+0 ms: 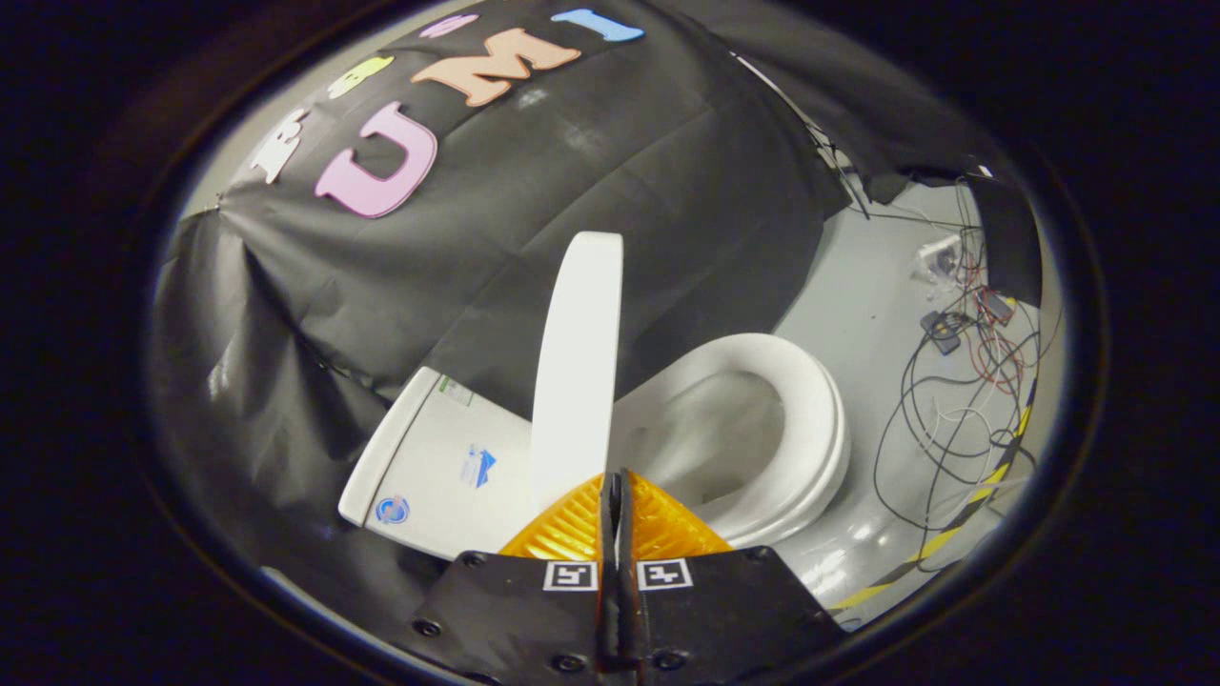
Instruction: Open the toilet lid.
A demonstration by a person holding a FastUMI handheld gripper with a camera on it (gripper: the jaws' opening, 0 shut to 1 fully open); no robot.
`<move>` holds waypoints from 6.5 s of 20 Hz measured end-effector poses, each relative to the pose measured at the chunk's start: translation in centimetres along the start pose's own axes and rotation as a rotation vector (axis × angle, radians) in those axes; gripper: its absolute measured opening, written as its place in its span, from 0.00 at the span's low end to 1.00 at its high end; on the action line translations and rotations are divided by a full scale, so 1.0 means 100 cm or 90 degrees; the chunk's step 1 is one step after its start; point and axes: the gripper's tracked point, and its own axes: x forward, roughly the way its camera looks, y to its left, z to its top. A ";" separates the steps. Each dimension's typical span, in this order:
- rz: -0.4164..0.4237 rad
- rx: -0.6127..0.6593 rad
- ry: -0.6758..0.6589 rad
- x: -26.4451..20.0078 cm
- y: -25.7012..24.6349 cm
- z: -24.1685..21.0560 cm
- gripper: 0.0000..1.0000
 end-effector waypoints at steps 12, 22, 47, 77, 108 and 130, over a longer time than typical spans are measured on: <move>-0.034 -0.132 -0.039 -0.002 0.056 0.004 0.05; -0.032 -0.247 -0.065 0.000 0.109 0.003 0.05; 0.003 -0.456 -0.115 0.027 0.241 -0.039 0.05; 0.111 -0.523 -0.139 0.052 0.321 -0.101 0.88; 0.129 -0.642 -0.202 -0.089 0.198 0.028 0.96; 0.091 -0.587 -0.151 -0.086 0.031 0.063 0.98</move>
